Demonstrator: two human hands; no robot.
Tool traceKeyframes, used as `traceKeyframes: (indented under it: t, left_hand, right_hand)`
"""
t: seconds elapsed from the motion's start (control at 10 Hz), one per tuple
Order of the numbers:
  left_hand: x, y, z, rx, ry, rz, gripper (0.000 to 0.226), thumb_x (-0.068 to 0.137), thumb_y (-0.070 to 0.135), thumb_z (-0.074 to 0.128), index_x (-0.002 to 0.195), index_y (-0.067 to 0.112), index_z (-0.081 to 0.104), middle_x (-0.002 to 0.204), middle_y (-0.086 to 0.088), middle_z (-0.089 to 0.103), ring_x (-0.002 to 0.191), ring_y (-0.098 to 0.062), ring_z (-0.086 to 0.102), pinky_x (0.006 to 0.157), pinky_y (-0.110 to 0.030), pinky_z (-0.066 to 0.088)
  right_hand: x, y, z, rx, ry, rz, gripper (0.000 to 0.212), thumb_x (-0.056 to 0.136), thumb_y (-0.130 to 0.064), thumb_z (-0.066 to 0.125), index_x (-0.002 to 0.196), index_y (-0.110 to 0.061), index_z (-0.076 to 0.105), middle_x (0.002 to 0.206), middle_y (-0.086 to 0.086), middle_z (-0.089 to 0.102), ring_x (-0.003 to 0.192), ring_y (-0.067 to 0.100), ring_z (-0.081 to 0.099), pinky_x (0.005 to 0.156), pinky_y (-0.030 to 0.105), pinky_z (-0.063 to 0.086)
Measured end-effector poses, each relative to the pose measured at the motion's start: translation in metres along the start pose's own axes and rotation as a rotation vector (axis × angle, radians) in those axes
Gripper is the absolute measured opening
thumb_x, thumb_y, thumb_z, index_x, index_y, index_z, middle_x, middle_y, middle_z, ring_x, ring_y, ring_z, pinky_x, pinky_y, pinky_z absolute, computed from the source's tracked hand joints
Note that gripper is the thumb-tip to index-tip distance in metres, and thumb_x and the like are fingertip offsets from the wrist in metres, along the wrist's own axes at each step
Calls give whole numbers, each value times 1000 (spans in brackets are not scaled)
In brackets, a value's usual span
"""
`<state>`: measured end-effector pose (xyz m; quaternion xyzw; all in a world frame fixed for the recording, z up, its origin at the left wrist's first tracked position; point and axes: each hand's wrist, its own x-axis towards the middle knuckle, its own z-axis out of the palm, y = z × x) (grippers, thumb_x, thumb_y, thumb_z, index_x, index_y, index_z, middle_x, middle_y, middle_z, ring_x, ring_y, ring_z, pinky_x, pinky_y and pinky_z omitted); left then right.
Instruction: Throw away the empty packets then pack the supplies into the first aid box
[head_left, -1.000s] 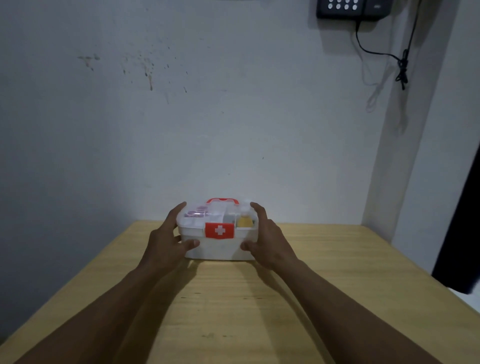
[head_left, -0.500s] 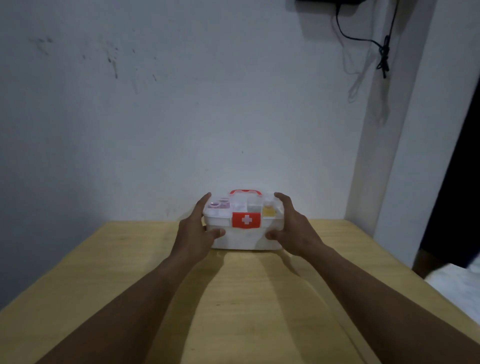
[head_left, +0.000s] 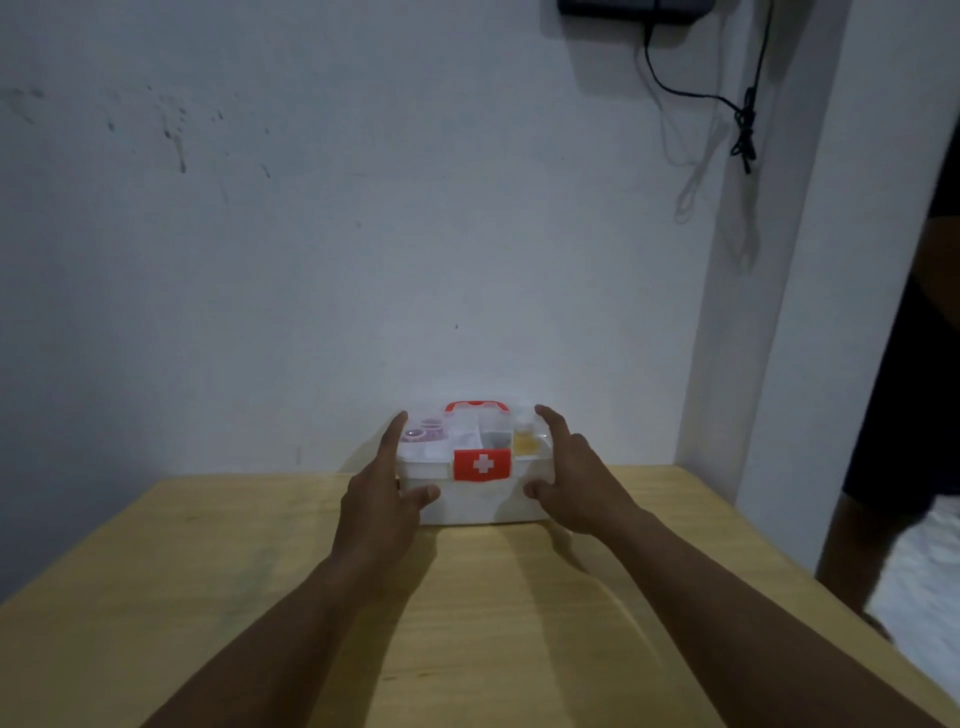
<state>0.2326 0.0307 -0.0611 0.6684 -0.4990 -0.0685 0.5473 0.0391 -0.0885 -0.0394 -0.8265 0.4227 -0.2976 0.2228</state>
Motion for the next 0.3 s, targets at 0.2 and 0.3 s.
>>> traceKeyframes:
  t: [0.2,0.3]
  left_hand:
    - [1,7,-5,110,-43,-39,101,80,14,77,152,37,10,153,-2,39,134,-27,45,96,-46,49]
    - [-8,27,-14,347,-93,-21,120,79,19,77,148,40,-18,162,-8,15,145,-31,26,103,-49,42]
  right_hand:
    - [-5,-9,-3,-58,-47,33,116,80,-6,73,153,-43,-9,146,16,42,112,27,60,85,35,56]
    - [-32,-29,-22,-64,-12,43,112,81,4,64,156,-35,-8,161,16,13,131,34,47,87,33,51]
